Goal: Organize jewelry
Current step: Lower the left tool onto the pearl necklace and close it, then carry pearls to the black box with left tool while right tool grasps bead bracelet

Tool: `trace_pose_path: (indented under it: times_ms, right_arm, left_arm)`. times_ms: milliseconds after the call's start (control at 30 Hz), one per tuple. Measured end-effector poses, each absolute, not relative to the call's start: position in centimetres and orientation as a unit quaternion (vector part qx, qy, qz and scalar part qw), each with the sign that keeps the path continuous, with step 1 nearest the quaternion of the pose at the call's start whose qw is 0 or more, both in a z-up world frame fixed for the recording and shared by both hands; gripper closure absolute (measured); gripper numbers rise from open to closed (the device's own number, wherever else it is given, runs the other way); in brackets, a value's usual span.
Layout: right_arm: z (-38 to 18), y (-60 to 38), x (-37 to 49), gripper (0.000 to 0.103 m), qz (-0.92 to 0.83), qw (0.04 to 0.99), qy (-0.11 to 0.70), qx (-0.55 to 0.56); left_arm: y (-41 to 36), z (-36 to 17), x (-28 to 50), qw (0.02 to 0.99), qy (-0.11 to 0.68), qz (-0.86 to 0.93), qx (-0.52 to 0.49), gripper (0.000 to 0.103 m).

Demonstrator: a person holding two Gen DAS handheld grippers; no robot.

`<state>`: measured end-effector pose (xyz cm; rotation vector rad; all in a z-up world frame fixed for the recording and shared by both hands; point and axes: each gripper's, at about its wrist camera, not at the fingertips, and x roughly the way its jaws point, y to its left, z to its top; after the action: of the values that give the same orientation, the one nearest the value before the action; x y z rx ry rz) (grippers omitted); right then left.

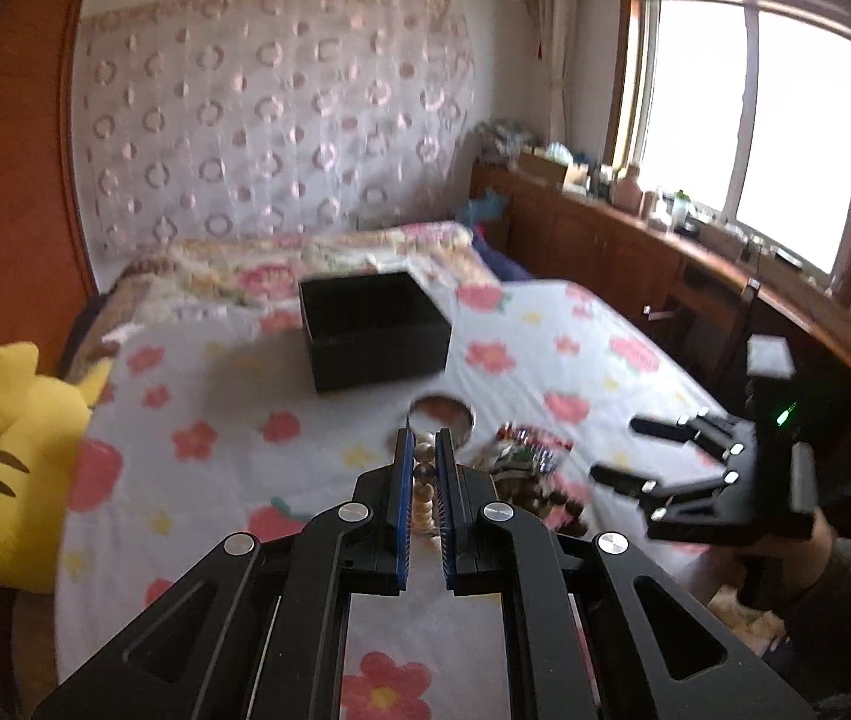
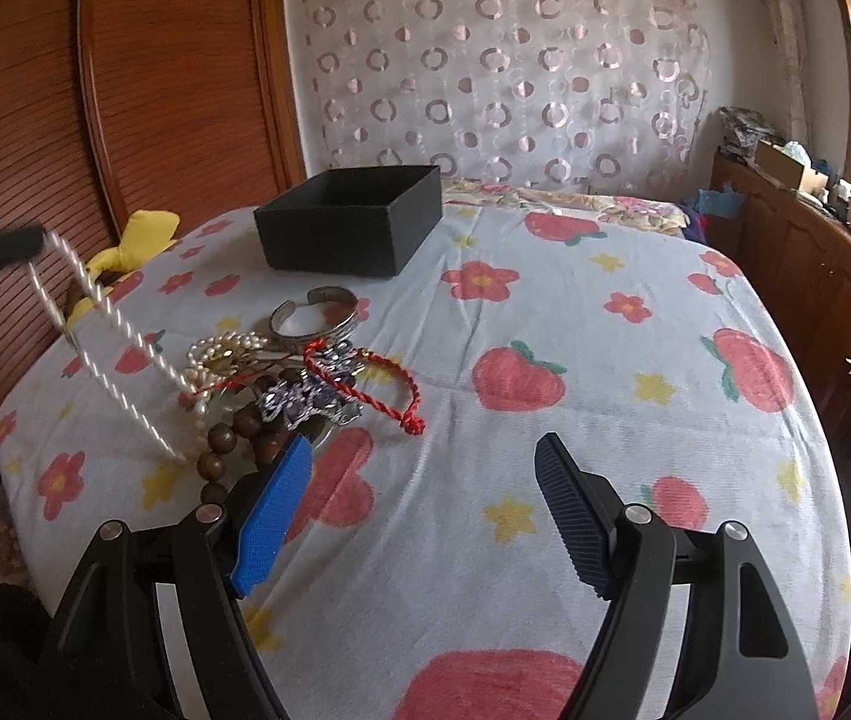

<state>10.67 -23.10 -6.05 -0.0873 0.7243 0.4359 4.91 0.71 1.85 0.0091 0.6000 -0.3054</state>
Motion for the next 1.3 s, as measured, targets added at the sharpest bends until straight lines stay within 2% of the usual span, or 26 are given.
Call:
trace_pose_path:
  times_ms: [67, 167, 233, 333, 667, 700, 800, 1300]
  right_arm:
    - [-6.0, -22.9, 10.5, 0.028, 0.218, 0.908, 0.354, -0.047]
    - [-6.2, -22.4, 10.1, 0.039, 0.243, 0.897, 0.366, -0.034]
    - [-6.4, -21.9, 9.7, 0.051, 0.256, 0.891, 0.373, -0.034]
    - [-6.4, -20.9, 9.3, 0.062, 0.273, 0.883, 0.380, -0.038]
    - [-7.2, -19.8, 9.2, 0.076, 0.297, 0.863, 0.407, -0.038]
    - [-7.2, -19.8, 9.3, 0.081, 0.302, 0.860, 0.409, -0.035]
    - [-6.8, -19.6, 9.2, 0.088, 0.315, 0.858, 0.404, -0.040]
    - [3.9, -19.6, 8.5, 0.088, 0.354, 0.887, 0.292, -0.060]
  left_arm:
    - [0.9, 2.8, 4.4, 0.948, 0.281, -0.149, 0.004, 0.097]
    - [1.3, 4.2, 3.7, 0.953, 0.261, -0.150, 0.001, 0.097]
    - [1.6, 5.0, 3.2, 0.957, 0.251, -0.148, 0.001, 0.097]
    - [2.2, 6.2, 2.6, 0.961, 0.234, -0.148, -0.005, 0.097]
    - [3.8, 8.0, 1.8, 0.970, 0.205, -0.131, -0.009, 0.097]
    - [3.9, 8.0, 2.0, 0.970, 0.206, -0.129, -0.009, 0.097]
    - [4.2, 7.8, 2.1, 0.970, 0.207, -0.127, -0.013, 0.097]
    - [3.9, 7.8, 4.5, 0.970, 0.205, -0.130, -0.017, 0.097]
